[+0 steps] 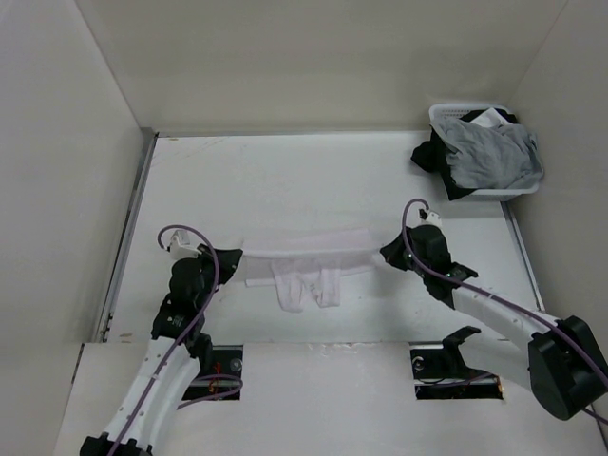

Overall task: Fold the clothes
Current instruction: Fold the tank top

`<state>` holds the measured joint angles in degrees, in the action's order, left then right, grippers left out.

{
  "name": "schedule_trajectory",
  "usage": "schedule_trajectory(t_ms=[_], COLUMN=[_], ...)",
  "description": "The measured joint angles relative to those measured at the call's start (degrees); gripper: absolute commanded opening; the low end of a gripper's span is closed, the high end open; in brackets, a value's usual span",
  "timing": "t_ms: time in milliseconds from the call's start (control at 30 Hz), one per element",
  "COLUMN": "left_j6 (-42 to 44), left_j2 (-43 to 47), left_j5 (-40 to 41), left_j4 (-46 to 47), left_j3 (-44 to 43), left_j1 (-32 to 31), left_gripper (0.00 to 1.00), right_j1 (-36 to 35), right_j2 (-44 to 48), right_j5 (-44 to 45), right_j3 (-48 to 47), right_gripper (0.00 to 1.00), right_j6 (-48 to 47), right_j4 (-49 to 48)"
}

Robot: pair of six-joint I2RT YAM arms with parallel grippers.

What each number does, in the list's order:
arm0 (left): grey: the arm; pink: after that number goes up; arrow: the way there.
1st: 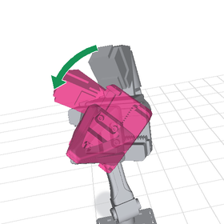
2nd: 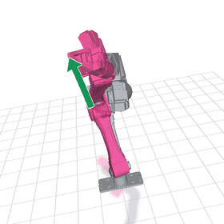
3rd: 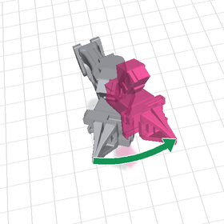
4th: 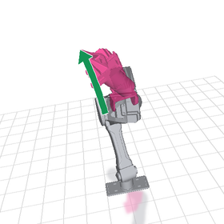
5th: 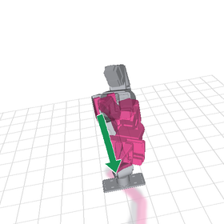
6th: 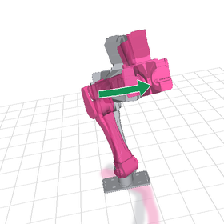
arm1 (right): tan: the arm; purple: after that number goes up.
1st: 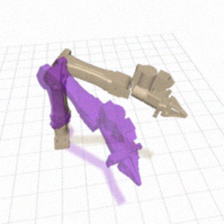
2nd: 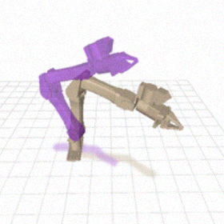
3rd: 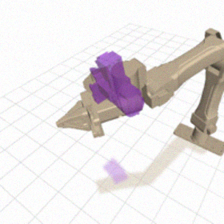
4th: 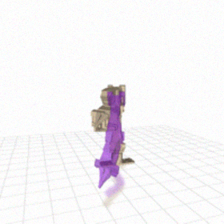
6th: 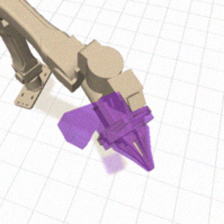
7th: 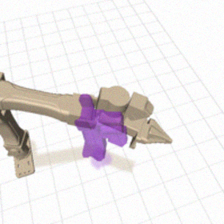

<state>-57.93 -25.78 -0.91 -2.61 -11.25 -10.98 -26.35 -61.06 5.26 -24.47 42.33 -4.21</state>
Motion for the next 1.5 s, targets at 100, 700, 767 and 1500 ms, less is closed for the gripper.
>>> schedule_trajectory(t_ms=[100, 700, 767, 1500], left_j6=[0.28, -0.15, -0.09, -1.07], left_j2=[3.74, 8.87, 8.94, -54.07], left_j5=[0.09, 7.08, 8.02, 10.8], left_j4=[-4.59, -26.49, -26.67, 22.6], left_j3=[1.22, -0.04, -0.83, -12.9], left_j1=[-1.99, -8.74, -8.68, -40.04], left_gripper=[0.0, 0.26, 0.24, 0.21], right_j1=[0.0, -4.02, -3.96, 2.29], right_j2=[1.33, 7.48, 6.97, -14.97], right_j5=[0.09, 1.9, 1.9, -10.78], right_j3=[1.2, 5.44, 5.38, 2.93], right_gripper=[0.02, 0.49, 0.52, 0.29], right_j6=[0.94, 8.79, 8.04, 8.55], right_j4=[1.03, 9.97, 9.75, -10.49])
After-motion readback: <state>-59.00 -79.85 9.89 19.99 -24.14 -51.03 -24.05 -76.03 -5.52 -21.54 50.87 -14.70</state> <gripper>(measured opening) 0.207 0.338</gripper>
